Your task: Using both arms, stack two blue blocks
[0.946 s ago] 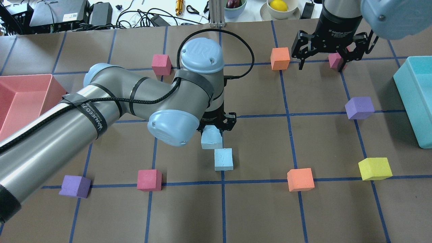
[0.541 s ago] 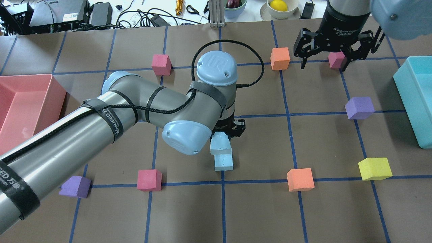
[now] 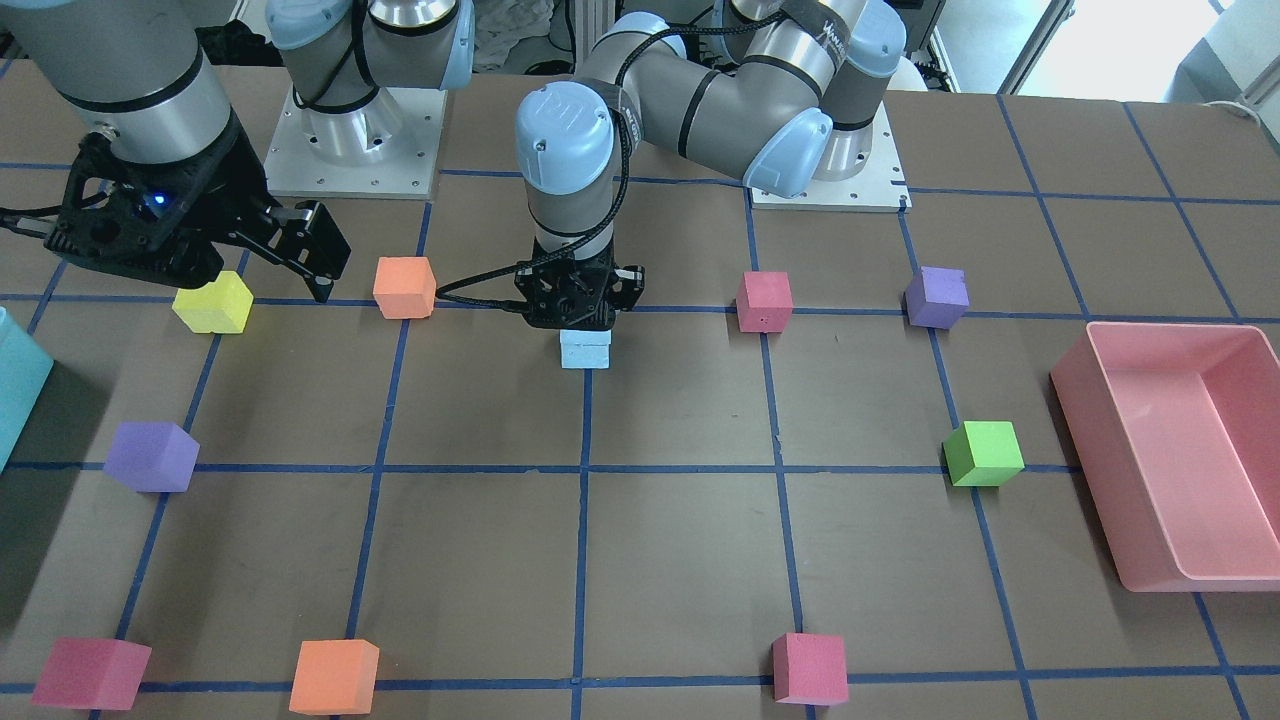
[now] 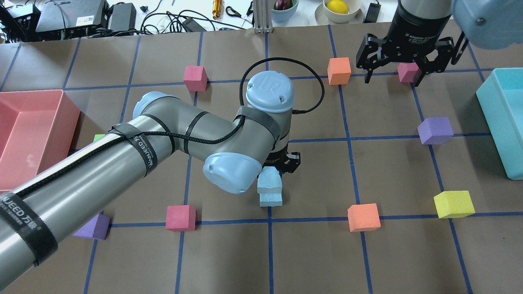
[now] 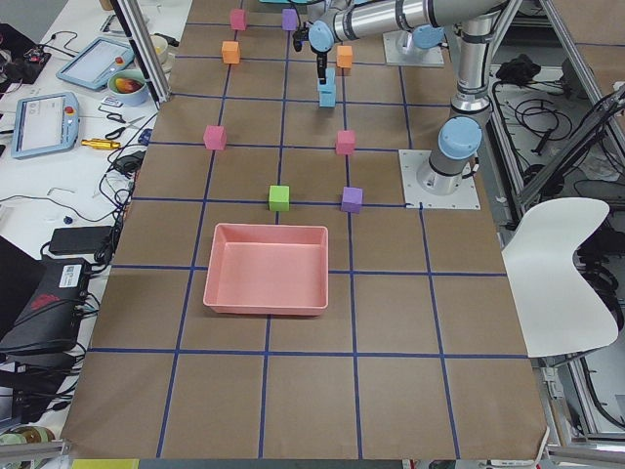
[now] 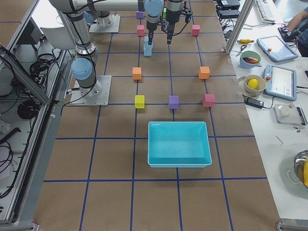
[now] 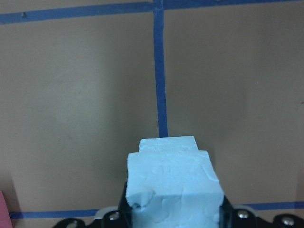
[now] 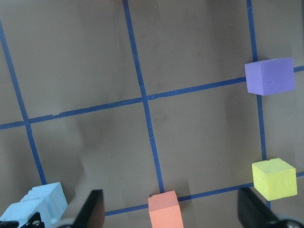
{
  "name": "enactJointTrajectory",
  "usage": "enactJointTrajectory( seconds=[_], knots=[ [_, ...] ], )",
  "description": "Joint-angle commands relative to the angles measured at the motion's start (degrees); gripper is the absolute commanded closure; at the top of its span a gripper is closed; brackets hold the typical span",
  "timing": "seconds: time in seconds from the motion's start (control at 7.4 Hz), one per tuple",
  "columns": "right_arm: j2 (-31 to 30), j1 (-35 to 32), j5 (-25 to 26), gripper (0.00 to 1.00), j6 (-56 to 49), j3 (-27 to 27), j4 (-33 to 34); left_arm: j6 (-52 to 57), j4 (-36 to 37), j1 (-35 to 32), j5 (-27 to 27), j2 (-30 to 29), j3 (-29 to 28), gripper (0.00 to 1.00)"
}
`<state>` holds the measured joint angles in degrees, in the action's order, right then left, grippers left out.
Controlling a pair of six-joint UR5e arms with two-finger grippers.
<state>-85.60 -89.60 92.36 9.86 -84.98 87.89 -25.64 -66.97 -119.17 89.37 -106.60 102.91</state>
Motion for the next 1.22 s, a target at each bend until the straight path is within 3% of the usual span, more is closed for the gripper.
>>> enactJointTrajectory(
  seconds=[0.0, 0.14, 0.41, 0.54, 0.95, 1.08],
  knots=[
    [-0.01, 0.12, 0.01, 0.0, -0.02, -0.01, 0.0, -0.2, 0.44, -0.1, -0.07, -0.18, 0.45, 0.98],
    [-0.09, 0.04, 0.1, 0.0, -0.02, -0.01, 0.0, -0.29, 0.35, -0.1, -0.07, -0.53, 0.54, 0.93],
    [-0.09, 0.12, 0.19, 0.0, -0.1, -0.01, 0.0, -0.99, 0.44, -0.27, -3.2, -0.71, 1.5, 0.17],
    [-0.09, 0.12, 0.01, 0.0, -0.1, -0.01, 0.0, -0.47, 0.53, -0.28, -4.28, -0.62, 1.94, 0.03],
    [-0.09, 0.12, 0.01, 0.0, -0.19, -0.01, 0.09, 3.11, 2.37, 0.95, -3.07, 2.7, 0.64, 0.0],
    [-0.44, 0.04, -0.16, 0.0, -0.19, -0.01, 0.09, 7.92, 1.42, 2.09, 1.38, 4.89, -1.46, 0.0]
  ],
)
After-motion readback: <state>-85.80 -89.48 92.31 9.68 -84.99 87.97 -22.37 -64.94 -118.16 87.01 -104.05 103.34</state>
